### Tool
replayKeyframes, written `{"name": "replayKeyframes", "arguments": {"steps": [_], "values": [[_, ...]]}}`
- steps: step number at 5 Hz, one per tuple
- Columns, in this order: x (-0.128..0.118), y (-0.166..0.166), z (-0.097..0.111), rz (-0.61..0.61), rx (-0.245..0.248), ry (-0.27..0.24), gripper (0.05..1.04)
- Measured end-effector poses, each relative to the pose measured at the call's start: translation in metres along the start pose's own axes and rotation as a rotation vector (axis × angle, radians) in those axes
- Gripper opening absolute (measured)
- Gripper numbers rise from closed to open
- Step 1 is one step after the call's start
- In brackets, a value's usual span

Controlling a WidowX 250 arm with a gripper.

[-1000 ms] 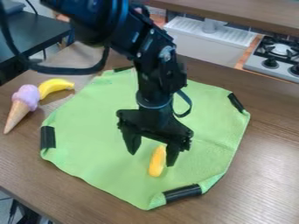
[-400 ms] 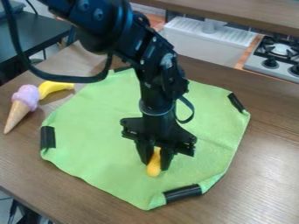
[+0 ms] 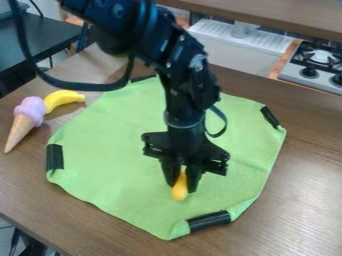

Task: Move the yellow banana from the cloth to the table

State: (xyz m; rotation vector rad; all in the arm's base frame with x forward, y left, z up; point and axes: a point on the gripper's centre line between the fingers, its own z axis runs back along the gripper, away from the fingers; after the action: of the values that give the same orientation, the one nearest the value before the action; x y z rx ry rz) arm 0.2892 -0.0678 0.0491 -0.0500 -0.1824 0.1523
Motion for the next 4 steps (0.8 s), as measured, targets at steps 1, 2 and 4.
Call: {"name": "replayKeyframes", "arguments": {"steps": [1, 2, 4], "values": [[0.011, -0.02, 0.011, -0.013, -0.023, -0.029, 0.295], [0.023, -0.043, 0.009, -0.003, -0.039, -0.026, 0.295], [0.056, -0.097, -0.006, 0.01, -0.046, -0.034, 0.295]]}}
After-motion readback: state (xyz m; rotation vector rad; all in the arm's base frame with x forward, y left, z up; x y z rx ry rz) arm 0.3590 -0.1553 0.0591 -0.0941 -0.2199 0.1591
